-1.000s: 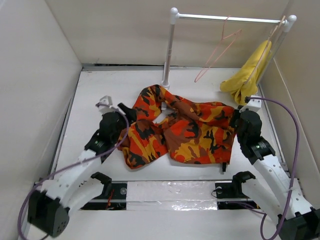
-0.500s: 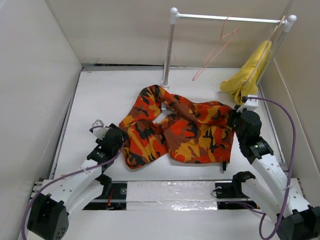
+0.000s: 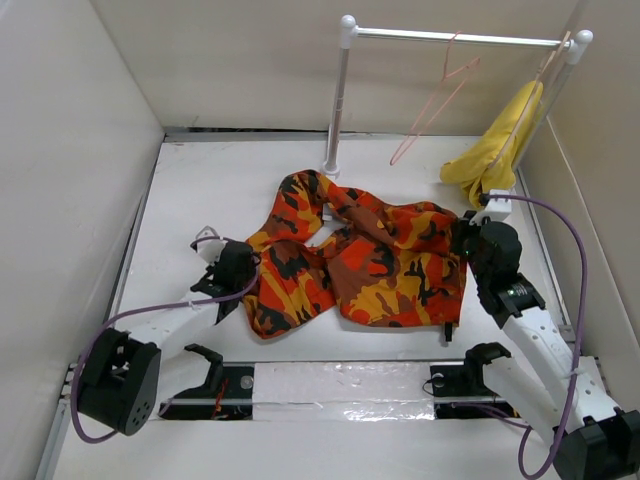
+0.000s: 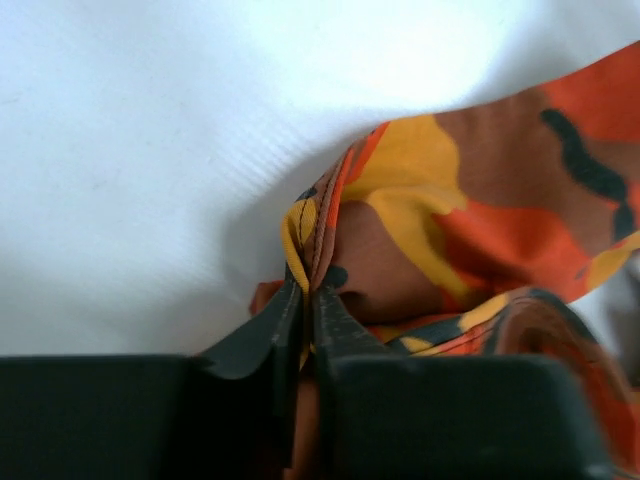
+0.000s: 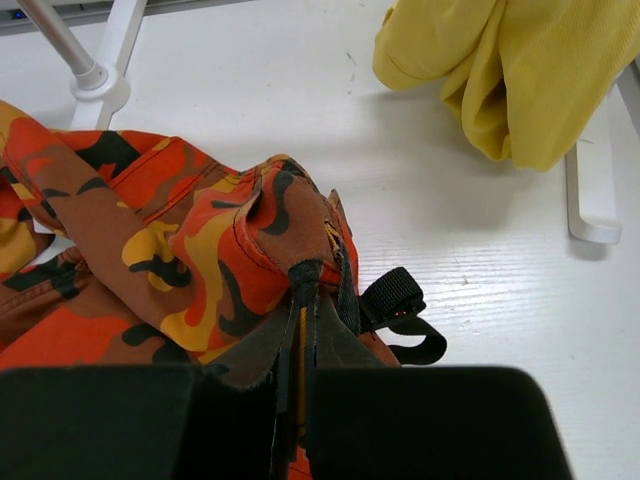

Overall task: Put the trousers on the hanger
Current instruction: Flatten out the trousers at the center of the board.

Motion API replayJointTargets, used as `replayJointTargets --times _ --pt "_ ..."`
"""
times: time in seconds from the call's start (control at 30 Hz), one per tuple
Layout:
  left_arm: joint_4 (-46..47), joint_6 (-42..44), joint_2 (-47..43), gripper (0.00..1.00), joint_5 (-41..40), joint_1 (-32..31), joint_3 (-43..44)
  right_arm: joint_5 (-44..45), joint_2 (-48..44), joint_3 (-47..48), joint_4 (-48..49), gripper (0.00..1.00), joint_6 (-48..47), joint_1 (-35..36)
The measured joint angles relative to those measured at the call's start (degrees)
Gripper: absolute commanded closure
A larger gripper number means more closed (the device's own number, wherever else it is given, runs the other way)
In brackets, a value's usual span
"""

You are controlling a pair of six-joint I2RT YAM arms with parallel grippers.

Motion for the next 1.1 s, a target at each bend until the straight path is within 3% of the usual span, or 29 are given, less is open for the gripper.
replayJointTargets --times 0.2,0.53,0.8,0.97,1.1 --pt "-4.02 1.73 -5.62 1.0 -0.02 0.22 5.51 -0.72 -0.07 0.0 0.04 1.0 0.04 0.0" --pt "-15.82 9.51 -21.51 1.0 -3.82 0.28 30.4 -0.74 -2.34 1.7 -1.92 1.0 0.5 -0.24" --pt "-21.64 18.03 -19.65 1.0 -9.57 0.61 42.95 -0.52 -11.3 4.59 -6.64 1.0 0.46 -0.37" --pt "-20.44 19.85 -13.44 1.0 -9.92 2.97 41.03 0.7 -10.84 4.66 -6.73 1.0 0.52 -0.37" --pt "-16.26 19.82 -6.64 1.0 0.66 16.22 32.79 2.54 -2.62 4.7 -5.11 1.0 0.68 -1.4"
